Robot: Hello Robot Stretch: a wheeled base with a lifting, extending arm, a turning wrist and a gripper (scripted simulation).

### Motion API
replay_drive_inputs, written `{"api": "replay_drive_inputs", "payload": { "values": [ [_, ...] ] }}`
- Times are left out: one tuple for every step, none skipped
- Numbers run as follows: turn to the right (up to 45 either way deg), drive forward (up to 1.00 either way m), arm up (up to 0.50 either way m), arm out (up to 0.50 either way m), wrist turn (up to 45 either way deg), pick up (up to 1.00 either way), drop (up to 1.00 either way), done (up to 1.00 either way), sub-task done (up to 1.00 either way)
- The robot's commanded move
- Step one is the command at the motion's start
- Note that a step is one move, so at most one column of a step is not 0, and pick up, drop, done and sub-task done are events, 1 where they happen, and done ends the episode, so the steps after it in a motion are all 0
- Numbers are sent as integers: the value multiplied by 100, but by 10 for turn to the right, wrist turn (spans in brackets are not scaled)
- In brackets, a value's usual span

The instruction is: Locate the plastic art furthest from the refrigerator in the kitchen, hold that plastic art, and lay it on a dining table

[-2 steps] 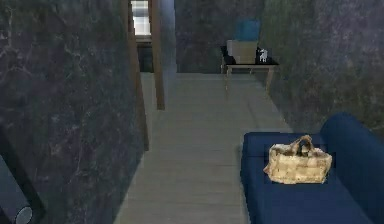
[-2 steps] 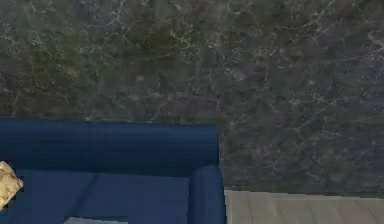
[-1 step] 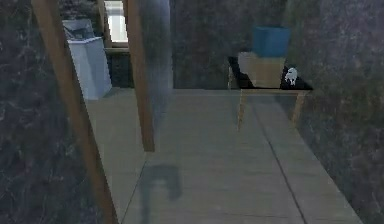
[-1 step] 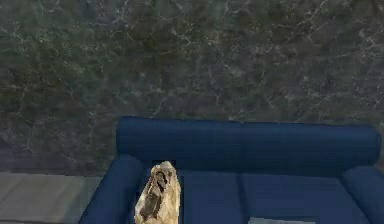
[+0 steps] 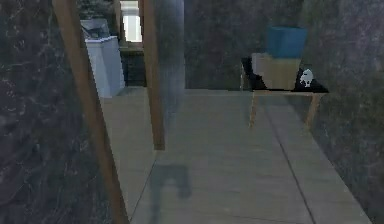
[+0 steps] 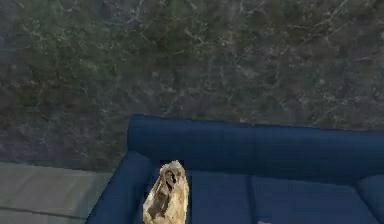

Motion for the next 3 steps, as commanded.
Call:
{"api": "replay_drive_inputs", "payload": {
  "values": [
    [0, 100, 0, 0, 0, 0, 0, 0, 0],
    [-120, 0, 0, 0, 0, 0, 0, 0, 0],
    [0, 5, 0, 0, 0, 0, 0, 0, 0]
  ]
}}
